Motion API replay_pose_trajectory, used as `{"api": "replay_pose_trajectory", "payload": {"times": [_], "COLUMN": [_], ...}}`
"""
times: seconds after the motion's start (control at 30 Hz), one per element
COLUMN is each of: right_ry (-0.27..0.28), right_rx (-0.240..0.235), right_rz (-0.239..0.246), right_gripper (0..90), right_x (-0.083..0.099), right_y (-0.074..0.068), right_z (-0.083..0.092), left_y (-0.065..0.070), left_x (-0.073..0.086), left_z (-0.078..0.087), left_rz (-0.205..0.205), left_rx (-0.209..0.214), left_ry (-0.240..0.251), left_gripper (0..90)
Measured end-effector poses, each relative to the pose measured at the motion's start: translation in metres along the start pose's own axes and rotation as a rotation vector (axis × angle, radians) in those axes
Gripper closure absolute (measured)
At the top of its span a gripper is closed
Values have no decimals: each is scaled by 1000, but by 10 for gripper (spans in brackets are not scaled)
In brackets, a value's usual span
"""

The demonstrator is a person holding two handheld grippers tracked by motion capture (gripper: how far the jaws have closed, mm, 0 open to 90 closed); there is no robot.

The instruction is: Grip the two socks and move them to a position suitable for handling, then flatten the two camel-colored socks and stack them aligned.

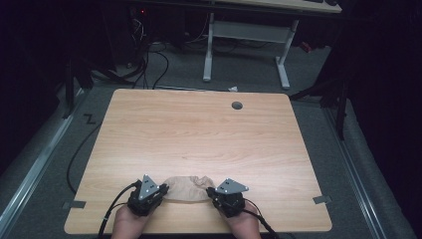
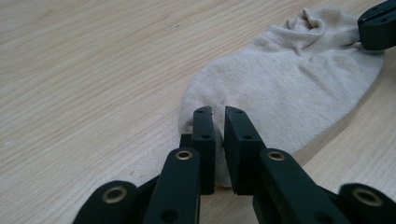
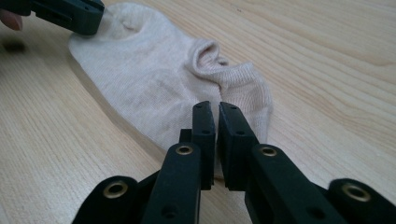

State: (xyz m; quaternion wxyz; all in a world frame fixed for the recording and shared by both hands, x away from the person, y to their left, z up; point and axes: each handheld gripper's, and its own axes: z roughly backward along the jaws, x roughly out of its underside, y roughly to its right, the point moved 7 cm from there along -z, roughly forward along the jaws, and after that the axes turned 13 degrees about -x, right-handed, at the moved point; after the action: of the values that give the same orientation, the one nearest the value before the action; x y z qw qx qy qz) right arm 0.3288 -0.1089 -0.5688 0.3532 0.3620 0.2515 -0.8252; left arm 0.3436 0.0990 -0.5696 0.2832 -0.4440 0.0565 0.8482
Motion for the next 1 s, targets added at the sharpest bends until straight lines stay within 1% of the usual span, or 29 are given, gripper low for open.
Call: {"api": "replay_pose_trajectory", "payload": {"times": [0.1,0.13,0.2,0.3,0.33,0.37,0.4,0.43,0.47,0.5,0.53,0.57,0.6,0.63,0.67,0.7,0.73,0.77,0.8,0.83,0.87,0.93,0.97,1.0], "right_ry": [-30,-36,-39,-42,-41,-43,-41,-40,-34,-24,-13,4,18,37,54,62,75,93,106,122,129,139,146,157], "right_rx": [4,6,16,39,47,60,63,68,76,79,88,103,109,116,131,149,168,192,204,229,249,290,303,313], "right_rz": [-5,-4,-3,-18,-25,-27,-32,-41,-39,-37,-37,-44,-53,-60,-69,-71,-79,-91,-94,-89,-92,-100,-103,-106], "right_gripper": [864,866,866,866,866,866,865,860,831,808,792,773,760,738,709,689,676,643,623,601,579,542,536,533], "right_x": [3,3,3,0,-1,-2,-2,-3,-4,-5,-6,-7,-7,-7,-6,-5,-2,1,3,6,8,10,10,10], "right_y": [2,2,5,15,19,25,28,31,34,35,37,40,42,46,51,55,60,65,67,71,74,79,80,82], "right_z": [-5,-6,-7,-8,-8,-7,-7,-7,-6,-3,-1,5,8,13,19,23,28,35,38,44,47,53,55,57], "left_y": [1,2,3,4,5,5,4,4,1,-1,-6,-10,-17,-28,-35,-45,-57,-63,-73,-80,-85,-93,-97,-100], "left_x": [0,0,-3,-11,-14,-16,-19,-21,-23,-24,-26,-27,-28,-27,-26,-22,-17,-14,-8,-3,1,10,13,17], "left_z": [-5,-8,-14,-23,-27,-30,-33,-34,-33,-30,-23,-19,-13,-8,-5,-1,3,4,8,11,13,14,14,14], "left_rz": [-12,-19,-31,-46,-46,-43,-36,-9,10,24,51,65,81,97,107,118,133,148,168,178,183,171,169,177], "left_rx": [3,3,6,6,15,17,23,37,35,27,24,23,12,-6,-16,-39,-64,-77,-95,-112,-131,-167,-180,-180], "left_ry": [-22,-33,-38,-45,-46,-45,-43,-38,-21,1,41,63,81,96,102,110,112,112,109,108,106,87,78,65], "left_gripper": [820,819,820,820,819,814,808,785,722,689,674,652,637,622,607,596,586,569,565,554,548,542,540,537]}}
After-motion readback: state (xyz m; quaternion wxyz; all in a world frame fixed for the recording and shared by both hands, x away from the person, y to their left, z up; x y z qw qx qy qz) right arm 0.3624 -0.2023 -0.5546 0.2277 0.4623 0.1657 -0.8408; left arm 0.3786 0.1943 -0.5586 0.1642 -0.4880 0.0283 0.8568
